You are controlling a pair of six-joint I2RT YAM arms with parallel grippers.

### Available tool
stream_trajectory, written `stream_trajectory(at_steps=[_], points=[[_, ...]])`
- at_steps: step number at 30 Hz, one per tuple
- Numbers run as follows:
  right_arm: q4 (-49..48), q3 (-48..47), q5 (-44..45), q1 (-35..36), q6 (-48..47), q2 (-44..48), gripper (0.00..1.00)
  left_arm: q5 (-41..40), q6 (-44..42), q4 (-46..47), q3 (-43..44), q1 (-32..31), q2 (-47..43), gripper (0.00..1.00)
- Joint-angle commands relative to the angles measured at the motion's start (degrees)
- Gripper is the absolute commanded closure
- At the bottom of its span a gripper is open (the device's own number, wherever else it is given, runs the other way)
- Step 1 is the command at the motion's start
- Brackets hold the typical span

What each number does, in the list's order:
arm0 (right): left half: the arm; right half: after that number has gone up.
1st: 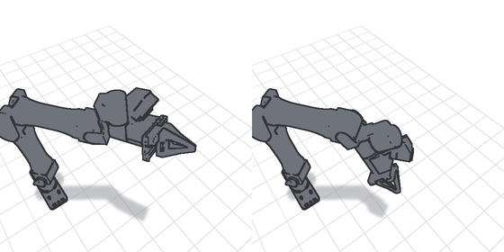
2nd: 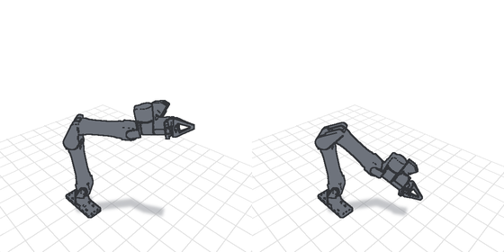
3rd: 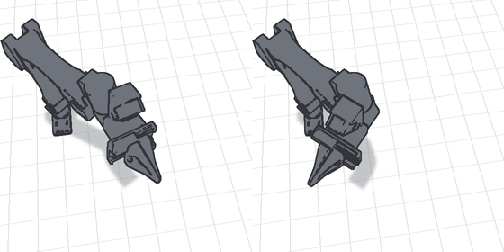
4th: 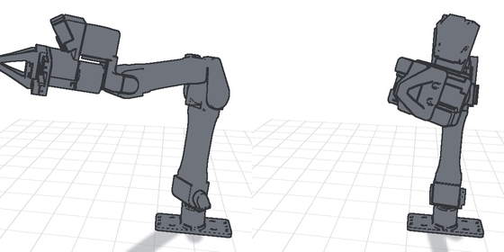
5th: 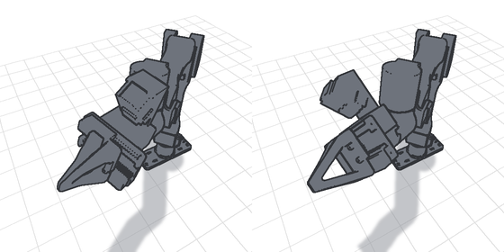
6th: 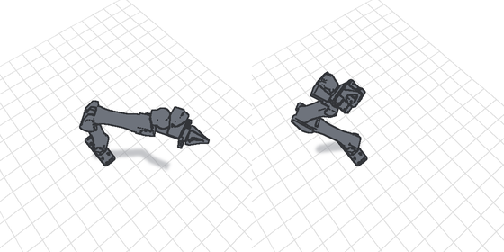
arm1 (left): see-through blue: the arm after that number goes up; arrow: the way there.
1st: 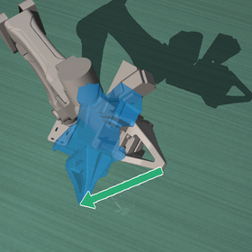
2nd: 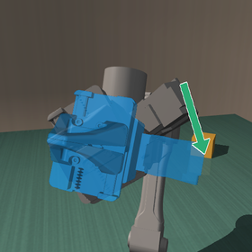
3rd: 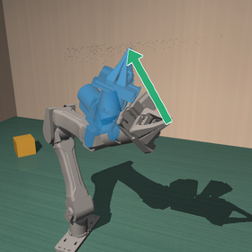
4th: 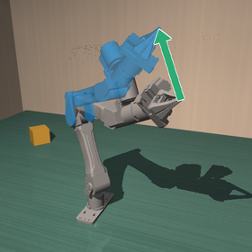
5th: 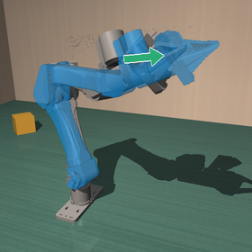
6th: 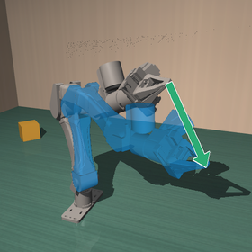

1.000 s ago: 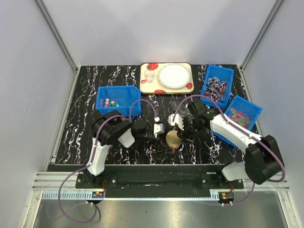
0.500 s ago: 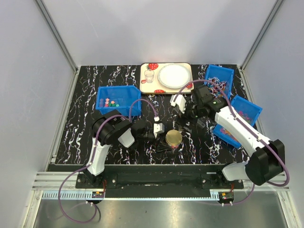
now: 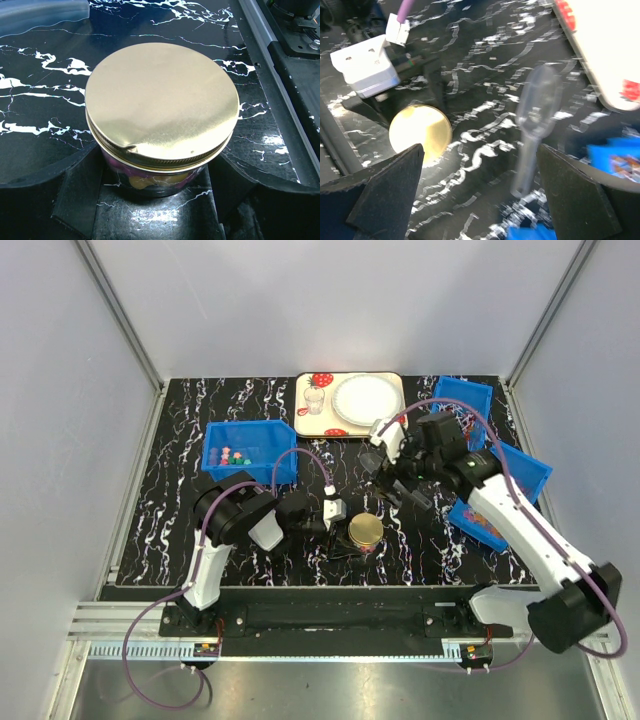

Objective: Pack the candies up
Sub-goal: Screw the bottle lid onto the packing bottle.

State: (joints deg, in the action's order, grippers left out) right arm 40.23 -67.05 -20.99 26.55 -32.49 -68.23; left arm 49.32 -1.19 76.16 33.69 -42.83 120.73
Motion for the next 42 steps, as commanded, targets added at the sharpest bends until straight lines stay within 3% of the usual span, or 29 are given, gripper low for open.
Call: stream_trajectory(at_steps=[1,12,42], points=[[-3.0,1.5,-7.6,-0.2,3.0,-6.4,0.01,-1.4,0.3,19.3,0.7,0.5,0.1,0.29],[0.6,-7.0,-18.2,0.1,4.8,-23.8,0.19,-1.3,0.3,19.3,0.7,0.5,-0.1,0.29],[1.1,-1.2,-15.9,3.7,1.6,-29.6,0.51,-1.2,1.0,19.3,0.8,0.9,-0.4,0.29]])
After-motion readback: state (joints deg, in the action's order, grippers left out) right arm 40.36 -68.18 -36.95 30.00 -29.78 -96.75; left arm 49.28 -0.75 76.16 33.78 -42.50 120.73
